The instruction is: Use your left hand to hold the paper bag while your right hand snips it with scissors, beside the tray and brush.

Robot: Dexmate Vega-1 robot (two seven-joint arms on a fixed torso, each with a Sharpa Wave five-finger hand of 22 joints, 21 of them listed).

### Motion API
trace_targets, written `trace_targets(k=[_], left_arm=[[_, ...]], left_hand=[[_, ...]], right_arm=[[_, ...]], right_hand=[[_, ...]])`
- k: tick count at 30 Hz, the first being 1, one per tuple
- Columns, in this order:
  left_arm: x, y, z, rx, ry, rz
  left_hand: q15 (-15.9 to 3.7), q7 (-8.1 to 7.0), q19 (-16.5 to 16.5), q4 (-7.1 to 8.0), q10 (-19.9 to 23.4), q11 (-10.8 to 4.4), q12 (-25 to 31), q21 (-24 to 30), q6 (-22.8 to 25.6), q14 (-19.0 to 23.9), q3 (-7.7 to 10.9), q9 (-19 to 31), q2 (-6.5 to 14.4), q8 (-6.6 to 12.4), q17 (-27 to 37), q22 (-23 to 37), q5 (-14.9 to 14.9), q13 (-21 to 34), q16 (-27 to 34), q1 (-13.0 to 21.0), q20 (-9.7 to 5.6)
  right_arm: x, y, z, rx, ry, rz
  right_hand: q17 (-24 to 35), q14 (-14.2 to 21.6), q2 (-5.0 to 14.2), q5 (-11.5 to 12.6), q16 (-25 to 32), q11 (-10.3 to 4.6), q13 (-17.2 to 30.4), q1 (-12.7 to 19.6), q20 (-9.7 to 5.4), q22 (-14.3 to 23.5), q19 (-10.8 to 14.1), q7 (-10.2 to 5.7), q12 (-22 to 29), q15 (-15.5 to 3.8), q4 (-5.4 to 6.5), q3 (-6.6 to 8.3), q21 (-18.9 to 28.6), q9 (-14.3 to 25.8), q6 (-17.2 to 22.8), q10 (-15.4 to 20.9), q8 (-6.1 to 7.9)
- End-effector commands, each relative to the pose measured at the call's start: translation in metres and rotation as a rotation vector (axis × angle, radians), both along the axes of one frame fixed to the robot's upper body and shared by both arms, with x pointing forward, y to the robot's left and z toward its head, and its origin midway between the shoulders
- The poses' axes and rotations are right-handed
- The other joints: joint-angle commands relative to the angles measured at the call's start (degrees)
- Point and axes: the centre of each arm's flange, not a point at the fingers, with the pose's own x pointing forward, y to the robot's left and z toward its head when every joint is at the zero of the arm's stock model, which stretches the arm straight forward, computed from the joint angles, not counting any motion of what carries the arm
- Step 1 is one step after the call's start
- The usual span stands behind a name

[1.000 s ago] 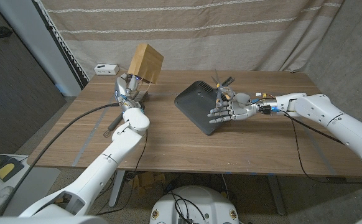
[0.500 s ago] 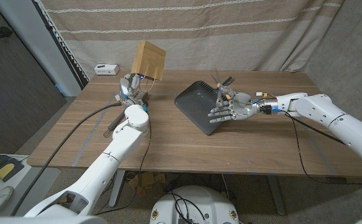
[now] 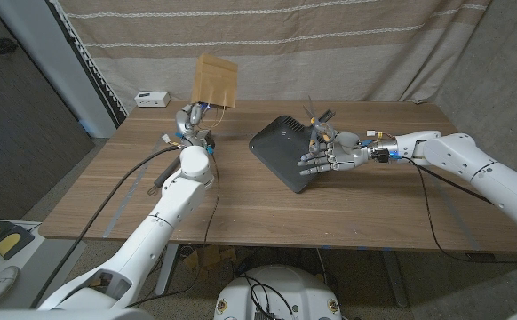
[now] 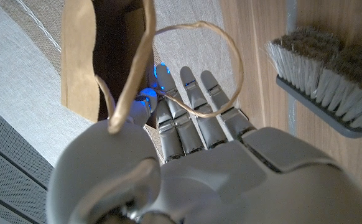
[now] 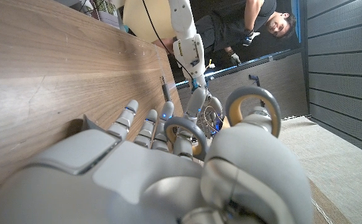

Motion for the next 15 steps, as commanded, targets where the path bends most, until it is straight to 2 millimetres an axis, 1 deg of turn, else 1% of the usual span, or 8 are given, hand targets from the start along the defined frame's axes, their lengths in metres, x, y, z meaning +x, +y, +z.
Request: trace_targets(k=[1,5,8,15], left_arm=[[0.007,-0.022,-0.004,-0.111,0.016,-0.092],[0.009,-0.029,-0.006,-0.157,0.037,-0.141],[0.012,-0.033,-0.007,-0.173,0.060,-0.181],[0.018,-0.043,-0.010,-0.286,0.111,-0.299]], left_hand=[[-7.03,-2.60,-0.1,-0.03,1.5,-2.74,0.4,0.3,3.2,-0.2,0.52,7.1,0.8,1.18,0.1,0.3,0.1,-0.1,0.5,0.3,-7.35],[-7.03,-2.80,-0.1,-0.07,1.6,-2.74,0.4,0.5,3.2,-0.1,0.52,7.0,0.8,1.09,0.1,0.4,0.1,-0.3,0.5,0.3,-7.35],[-7.02,-2.62,-0.1,-0.07,1.6,-2.76,0.5,0.6,3.2,0.0,0.51,6.9,0.8,1.06,0.1,0.4,0.1,-0.4,0.6,0.3,-7.35],[-7.03,-2.72,-0.2,-0.14,1.5,-2.76,0.8,0.9,3.3,0.2,0.48,6.6,0.8,0.97,0.1,0.4,0.0,-0.7,0.6,0.4,-7.35]], right_arm=[[-0.005,0.001,0.002,-0.027,-0.033,0.027],[-0.005,0.000,0.001,-0.031,-0.030,0.026],[-0.006,0.001,0.001,-0.034,-0.029,0.034],[-0.006,0.000,0.002,-0.048,-0.037,0.042]], right_hand=[[0.1,-0.2,0.57,-0.2,-0.1,0.67,-0.2,-0.1,0.30,0.3,0.4,1.63,-0.6,0.63,-0.28,0.01,-0.4,-0.2,-1.0,-0.2,-0.29],[0.1,-0.2,0.60,-0.1,-0.1,0.77,-0.4,0.0,0.30,0.3,0.6,1.61,-0.8,0.70,-0.31,0.03,-0.4,-0.3,-1.0,-0.1,-0.37],[0.1,-0.2,0.61,-0.2,-0.2,0.83,-0.5,0.0,0.29,0.3,0.6,1.72,-1.0,0.81,-0.32,0.03,-0.4,-0.4,-1.0,-0.1,-0.39],[0.0,-0.1,0.68,-0.2,-0.2,1.12,-0.8,0.0,0.41,0.3,0.9,1.85,-1.2,0.94,-0.35,0.07,-0.5,-0.4,-1.1,0.0,-0.37]])
